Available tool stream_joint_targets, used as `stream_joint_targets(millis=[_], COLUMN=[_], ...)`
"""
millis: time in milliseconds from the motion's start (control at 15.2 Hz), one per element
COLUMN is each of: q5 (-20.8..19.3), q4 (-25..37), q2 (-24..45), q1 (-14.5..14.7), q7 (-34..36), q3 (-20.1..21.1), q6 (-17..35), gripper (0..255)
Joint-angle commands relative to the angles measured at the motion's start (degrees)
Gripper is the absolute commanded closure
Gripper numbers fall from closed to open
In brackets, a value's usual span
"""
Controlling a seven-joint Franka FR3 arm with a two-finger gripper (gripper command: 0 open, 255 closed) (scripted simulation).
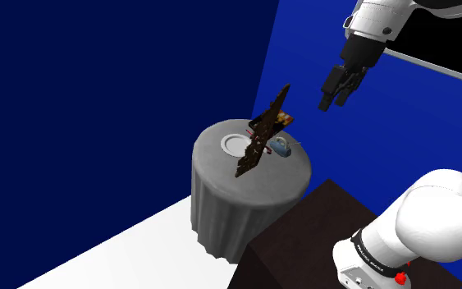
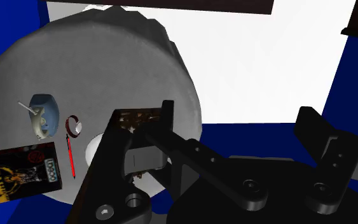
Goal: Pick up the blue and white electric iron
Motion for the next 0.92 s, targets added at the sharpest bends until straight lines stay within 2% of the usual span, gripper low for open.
stream_joint_targets(millis=[0,462,858], q5=[0.0,-3.4,-5.4], q4=[0.0,-7.8,-11.5], q2=[0.0,4.1,11.4], q1=[0.0,-2.2,-3.8], q7=[0.0,-6.0,-11.2], q3=[0.0,-4.5,-8.7], q6=[0.0,13.1,25.1], gripper=[0,0,0])
